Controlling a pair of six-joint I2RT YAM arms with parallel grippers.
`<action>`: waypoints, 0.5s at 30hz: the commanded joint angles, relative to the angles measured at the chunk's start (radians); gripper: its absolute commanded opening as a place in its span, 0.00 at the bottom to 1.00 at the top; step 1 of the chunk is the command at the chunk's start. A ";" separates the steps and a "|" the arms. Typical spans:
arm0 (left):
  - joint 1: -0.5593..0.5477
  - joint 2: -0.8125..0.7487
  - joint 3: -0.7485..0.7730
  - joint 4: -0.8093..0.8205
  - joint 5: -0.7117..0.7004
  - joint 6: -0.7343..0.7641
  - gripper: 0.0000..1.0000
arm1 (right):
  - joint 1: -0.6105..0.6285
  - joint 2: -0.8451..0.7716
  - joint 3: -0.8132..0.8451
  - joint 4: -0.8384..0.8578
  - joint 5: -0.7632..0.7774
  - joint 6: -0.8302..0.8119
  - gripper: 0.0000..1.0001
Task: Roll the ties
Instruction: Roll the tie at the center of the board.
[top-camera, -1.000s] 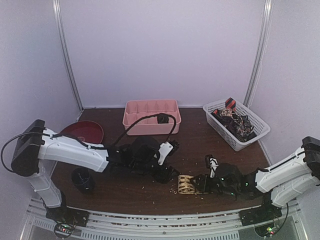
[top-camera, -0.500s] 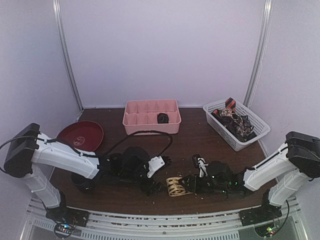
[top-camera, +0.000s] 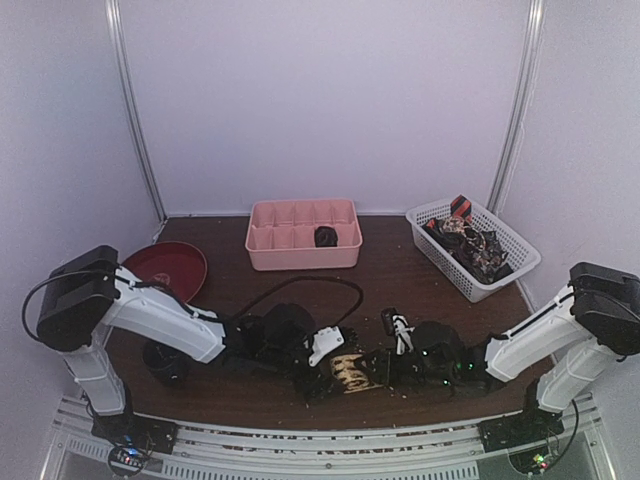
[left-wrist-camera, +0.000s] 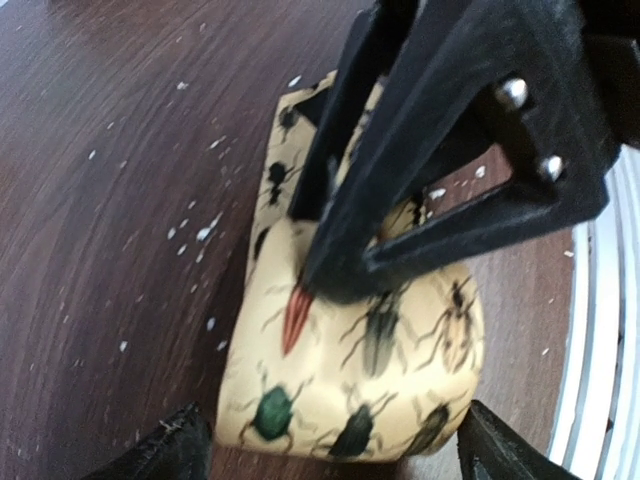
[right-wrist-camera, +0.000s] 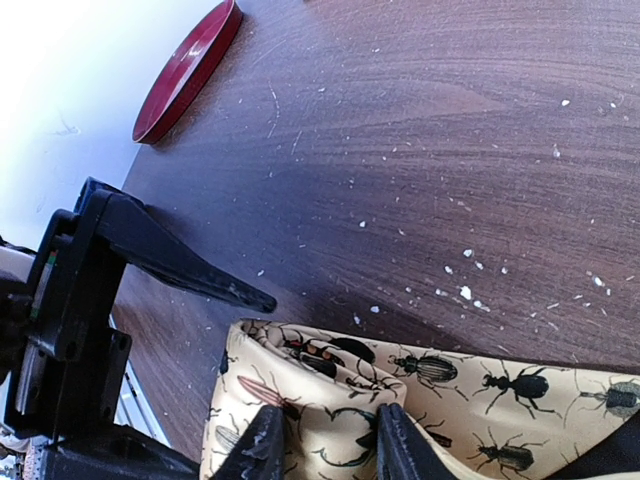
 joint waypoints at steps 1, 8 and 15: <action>-0.001 0.036 0.039 0.110 0.090 0.047 0.85 | 0.009 -0.011 -0.008 -0.015 0.008 -0.012 0.33; -0.001 0.074 0.050 0.124 0.107 0.070 0.85 | 0.009 -0.026 -0.018 -0.017 0.023 -0.018 0.32; -0.001 0.102 0.081 0.099 0.045 0.088 0.67 | 0.008 -0.065 -0.005 -0.083 0.028 -0.016 0.34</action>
